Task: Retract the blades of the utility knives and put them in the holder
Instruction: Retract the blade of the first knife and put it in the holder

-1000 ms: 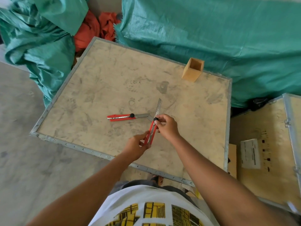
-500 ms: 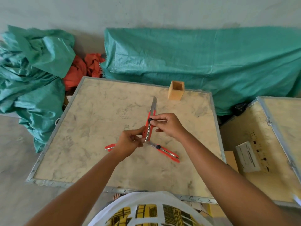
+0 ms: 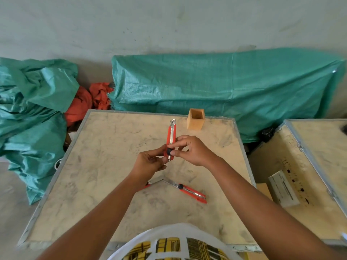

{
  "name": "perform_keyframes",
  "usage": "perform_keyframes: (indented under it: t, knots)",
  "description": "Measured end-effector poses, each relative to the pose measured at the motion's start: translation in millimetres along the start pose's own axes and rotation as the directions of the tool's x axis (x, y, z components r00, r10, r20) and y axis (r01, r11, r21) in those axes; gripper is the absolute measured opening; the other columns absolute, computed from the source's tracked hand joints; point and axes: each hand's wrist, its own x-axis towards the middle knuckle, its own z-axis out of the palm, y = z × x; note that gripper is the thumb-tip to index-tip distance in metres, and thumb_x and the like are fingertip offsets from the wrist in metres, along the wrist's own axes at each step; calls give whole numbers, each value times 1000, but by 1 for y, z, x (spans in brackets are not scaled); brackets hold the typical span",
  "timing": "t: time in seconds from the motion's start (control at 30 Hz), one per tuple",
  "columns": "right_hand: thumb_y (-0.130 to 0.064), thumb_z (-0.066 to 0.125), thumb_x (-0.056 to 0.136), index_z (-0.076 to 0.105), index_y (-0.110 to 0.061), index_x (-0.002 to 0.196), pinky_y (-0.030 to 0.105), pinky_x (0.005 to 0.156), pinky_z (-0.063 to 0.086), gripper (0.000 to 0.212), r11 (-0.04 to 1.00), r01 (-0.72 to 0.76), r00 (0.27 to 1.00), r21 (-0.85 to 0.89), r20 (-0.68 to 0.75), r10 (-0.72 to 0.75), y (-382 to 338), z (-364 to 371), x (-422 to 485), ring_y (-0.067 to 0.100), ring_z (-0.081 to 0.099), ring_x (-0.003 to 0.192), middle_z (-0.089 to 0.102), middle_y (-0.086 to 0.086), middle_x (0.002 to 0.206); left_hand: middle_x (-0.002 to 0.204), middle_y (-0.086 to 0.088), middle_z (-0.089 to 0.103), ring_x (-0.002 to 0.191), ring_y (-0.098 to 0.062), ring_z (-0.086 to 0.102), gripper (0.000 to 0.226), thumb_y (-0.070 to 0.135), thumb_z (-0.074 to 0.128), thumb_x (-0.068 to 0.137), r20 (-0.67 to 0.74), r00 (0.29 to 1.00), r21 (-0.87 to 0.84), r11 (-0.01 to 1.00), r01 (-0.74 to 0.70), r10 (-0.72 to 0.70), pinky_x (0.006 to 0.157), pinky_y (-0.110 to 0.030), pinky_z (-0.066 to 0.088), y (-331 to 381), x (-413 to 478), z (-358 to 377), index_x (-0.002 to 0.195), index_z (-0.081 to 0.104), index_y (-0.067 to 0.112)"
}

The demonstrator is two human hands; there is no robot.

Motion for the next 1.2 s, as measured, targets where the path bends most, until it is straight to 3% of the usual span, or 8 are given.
perform_keyframes:
  t: [0.07,0.27,0.47,0.57,0.77,1.0,1.1,1.2]
  knots:
    - [-17,77,90,75,-24,120,7,69,45,31,999,17,1000,-27,-26,-18,-3,-3,-1,4,62,90,66,-10,113,108,5,77,97,-17,73,38,2,68,89,-8,1000,5,1000,-11,11,73,-26,60,5,2,2,123,68,19]
    - [-32,84,82,70,-27,96,18,71,44,20,999,-7,992,-33,-130,3,-2,-2,-8,5,60,89,67,-9,108,105,1,78,79,-8,71,42,-1,68,88,11,999,15,999,-34,33,71,-25,59,7,1,9,125,65,19]
    - [-27,81,86,77,-28,108,15,70,46,23,1000,8,996,1,-93,-7,1,-11,-15,6,63,92,71,-10,115,100,2,79,91,-15,74,41,1,69,88,33,998,27,998,-57,56,74,-28,61,9,0,14,122,67,24]
    - [-32,84,81,75,-24,99,21,72,47,22,1000,-12,984,13,-176,14,0,-9,-17,7,63,91,70,-10,105,104,7,78,79,-10,70,42,2,69,88,44,996,35,997,-75,73,75,-30,61,12,-1,17,122,66,26]
    - [-30,81,85,76,-28,111,13,68,46,27,999,48,988,-2,-150,-48,-2,-15,-21,6,62,92,70,-12,114,105,6,78,78,-15,67,43,1,69,88,48,993,55,992,-111,109,74,-30,61,15,-3,18,121,66,28]
    - [-35,86,78,71,-18,82,16,70,45,23,995,96,942,12,-324,-87,-1,-7,-21,9,63,83,69,-10,88,102,13,78,76,-4,70,44,-1,67,89,47,991,55,991,-125,122,72,-26,60,21,-1,23,125,63,24]
    - [-28,78,88,75,-17,101,13,76,52,17,983,94,945,156,-324,-39,1,-15,-18,7,69,90,74,-8,102,102,9,78,77,-13,65,44,0,68,88,53,990,85,987,-135,131,72,-26,60,23,5,23,126,64,22]
    - [-19,72,94,75,-20,117,24,82,60,23,976,84,945,200,-325,-15,8,-29,-10,8,71,95,73,-9,112,99,14,78,70,-14,59,45,-1,68,87,62,989,114,984,-138,131,71,-26,60,25,15,28,124,64,25]
